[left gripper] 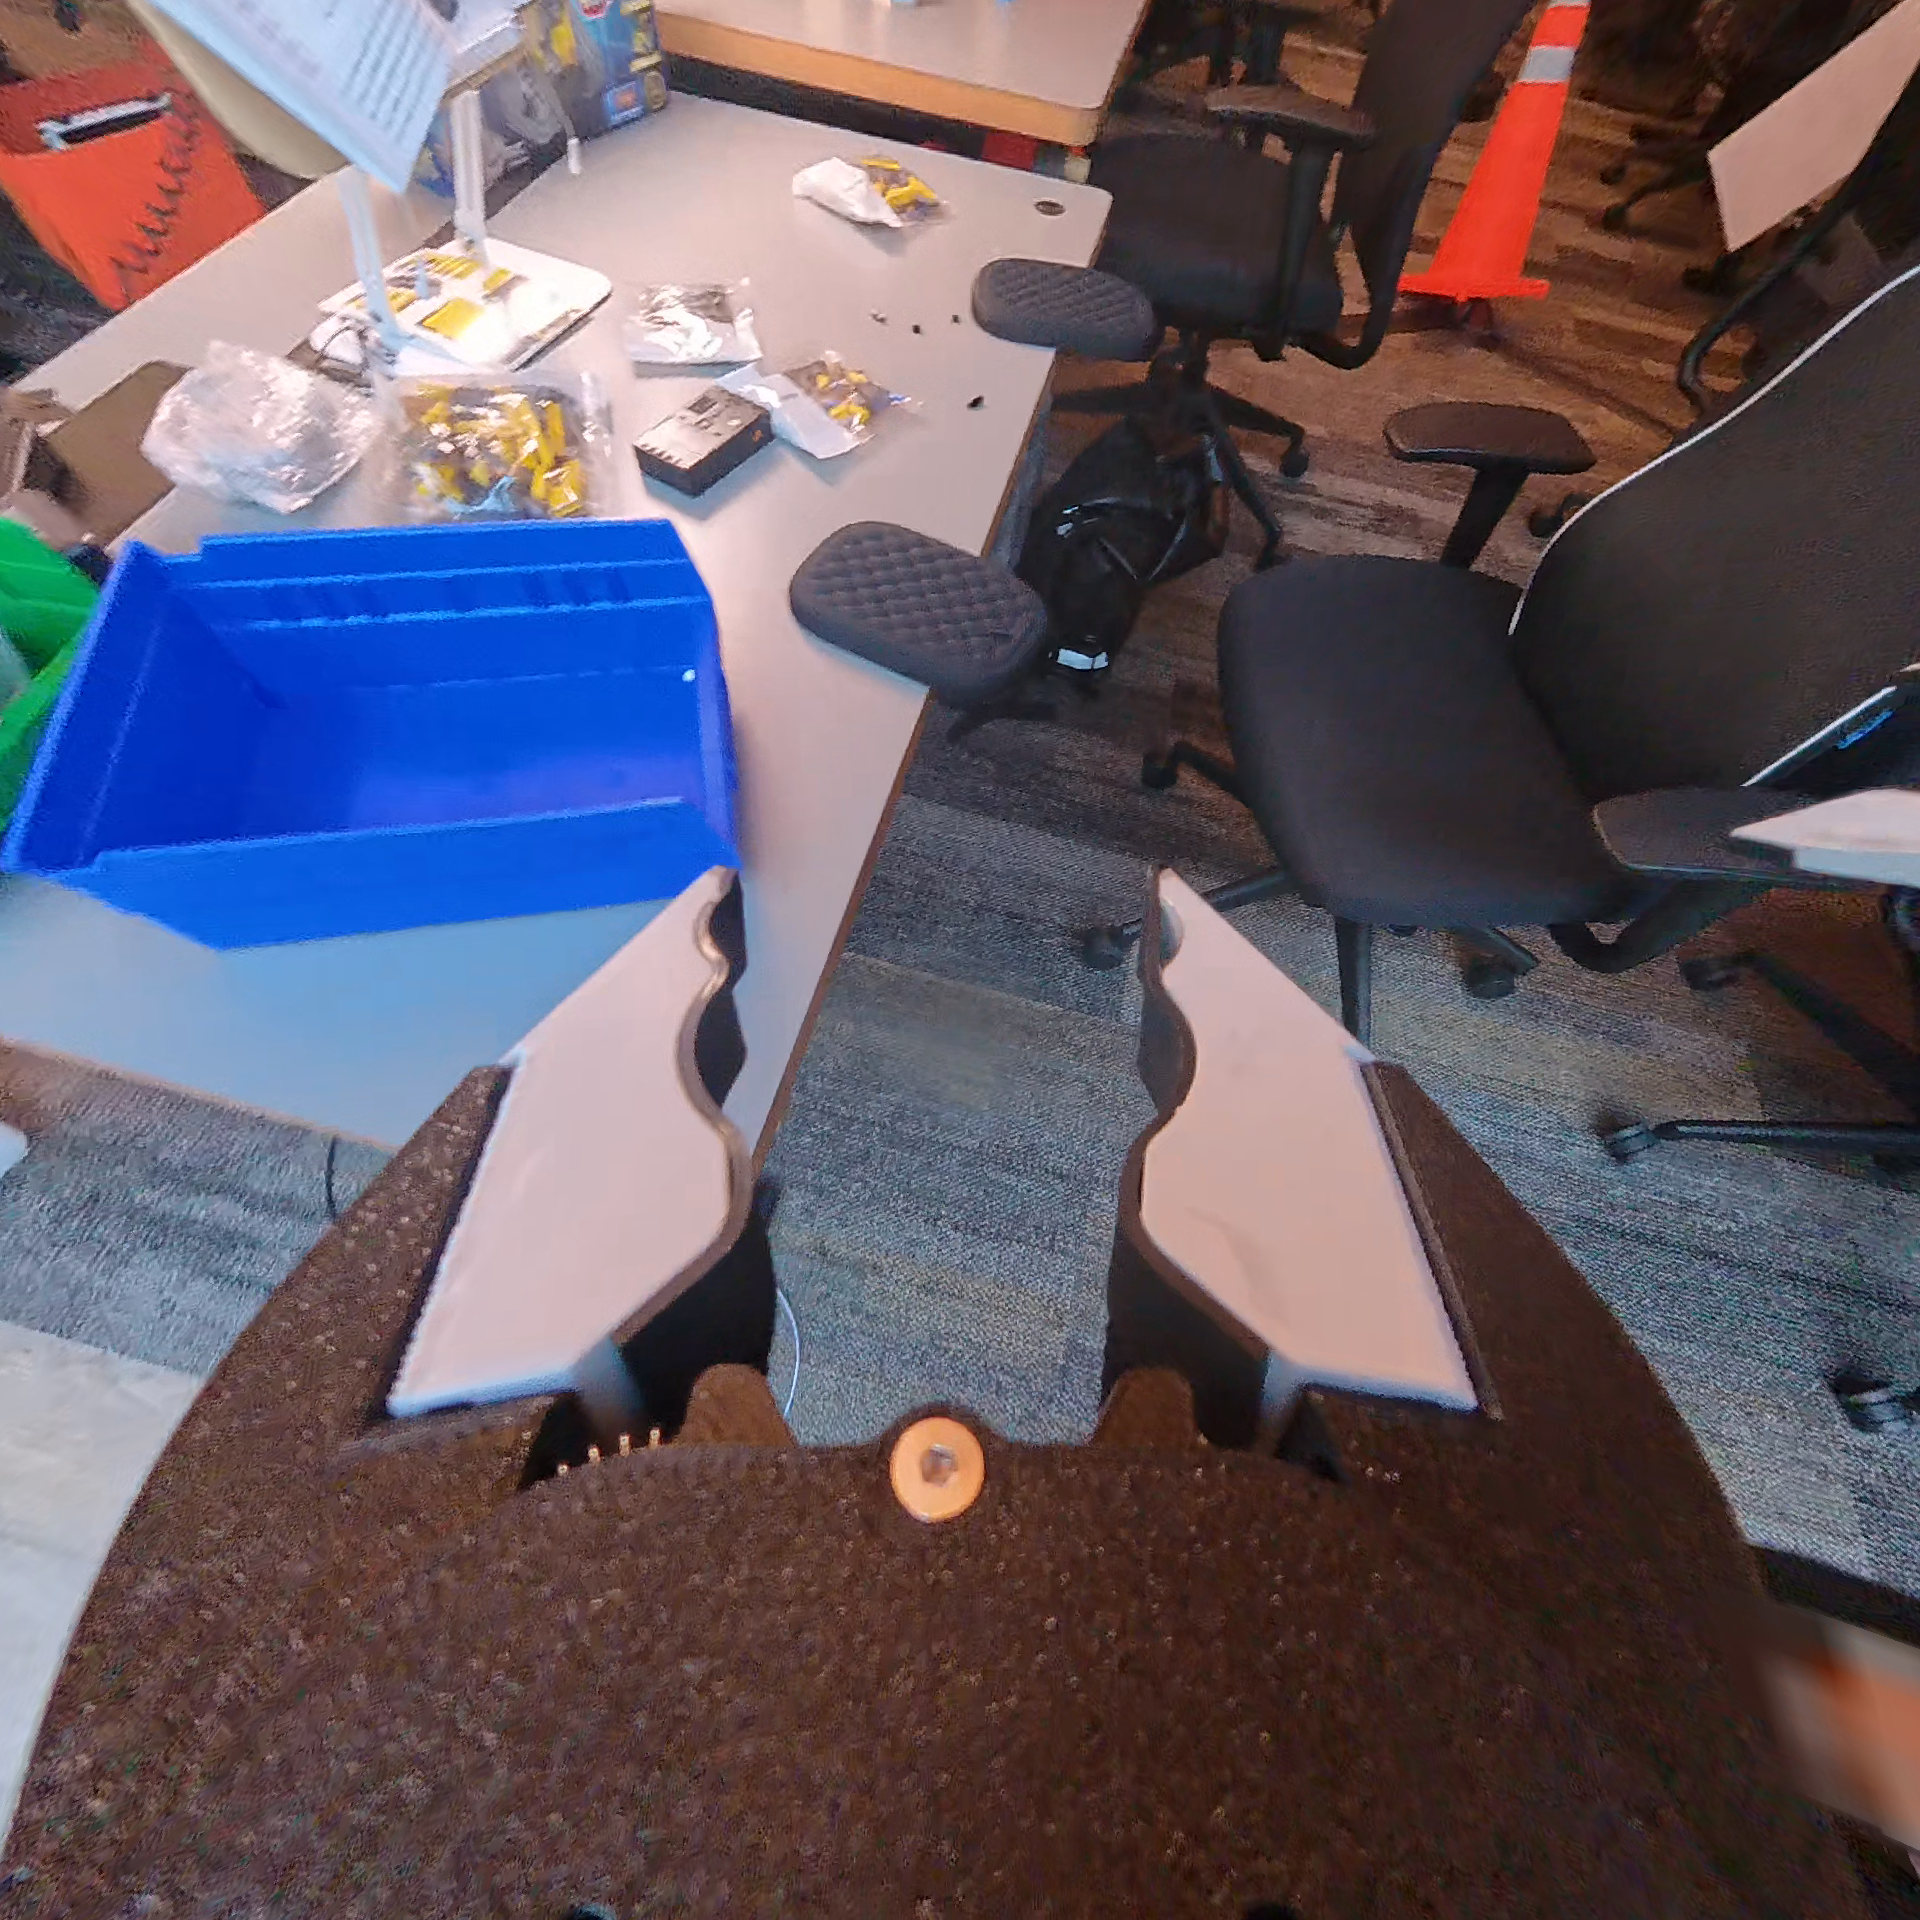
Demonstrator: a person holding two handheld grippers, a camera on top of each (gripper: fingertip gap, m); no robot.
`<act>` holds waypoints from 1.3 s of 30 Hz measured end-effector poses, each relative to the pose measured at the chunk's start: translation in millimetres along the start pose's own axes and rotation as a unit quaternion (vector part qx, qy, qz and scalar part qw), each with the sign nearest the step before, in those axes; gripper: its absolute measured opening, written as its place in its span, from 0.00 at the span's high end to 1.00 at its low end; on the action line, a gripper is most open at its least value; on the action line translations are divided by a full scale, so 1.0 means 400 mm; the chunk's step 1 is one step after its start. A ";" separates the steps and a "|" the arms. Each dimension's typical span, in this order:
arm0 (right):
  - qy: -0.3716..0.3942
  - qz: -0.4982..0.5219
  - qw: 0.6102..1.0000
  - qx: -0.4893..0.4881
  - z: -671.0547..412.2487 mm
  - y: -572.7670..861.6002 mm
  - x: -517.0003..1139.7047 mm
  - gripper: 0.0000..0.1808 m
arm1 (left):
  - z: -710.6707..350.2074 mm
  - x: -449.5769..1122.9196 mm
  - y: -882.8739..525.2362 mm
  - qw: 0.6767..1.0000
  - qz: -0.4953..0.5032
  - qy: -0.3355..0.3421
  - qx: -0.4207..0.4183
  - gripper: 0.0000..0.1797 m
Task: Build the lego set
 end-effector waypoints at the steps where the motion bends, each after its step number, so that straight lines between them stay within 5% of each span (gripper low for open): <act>1: 0.001 0.005 1.000 -0.001 -0.001 0.008 -0.005 0.54 | 0.010 -0.017 -0.012 1.000 -0.007 -0.004 -0.005 0.58; 10: 0.048 -0.043 0.998 0.003 -0.002 0.111 -0.019 0.54 | 0.111 -0.096 -0.040 0.996 -0.040 -0.055 -0.052 0.60; 20: 0.068 -0.135 0.988 -0.012 -0.077 0.302 0.169 0.60 | -0.076 0.140 0.010 0.995 -0.085 -0.038 -0.026 0.59; 30: 0.091 -0.238 0.961 -0.106 -0.399 0.618 0.438 0.84 | -0.285 0.454 0.111 0.989 -0.138 -0.053 -0.028 0.62; 39: 0.077 -0.211 0.974 -0.001 -0.547 0.748 0.714 0.92 | -0.297 0.668 -0.006 0.984 -0.137 -0.108 -0.047 0.63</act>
Point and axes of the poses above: each gripper's, where its closed fingertips meet, x out along the fingers, z out of its underside, y = z × x across the jaws, the point moved 3 cm from there along -x, back along the fingers, and after that the axes turned 7 degrees about x, right-handed, at the moved point
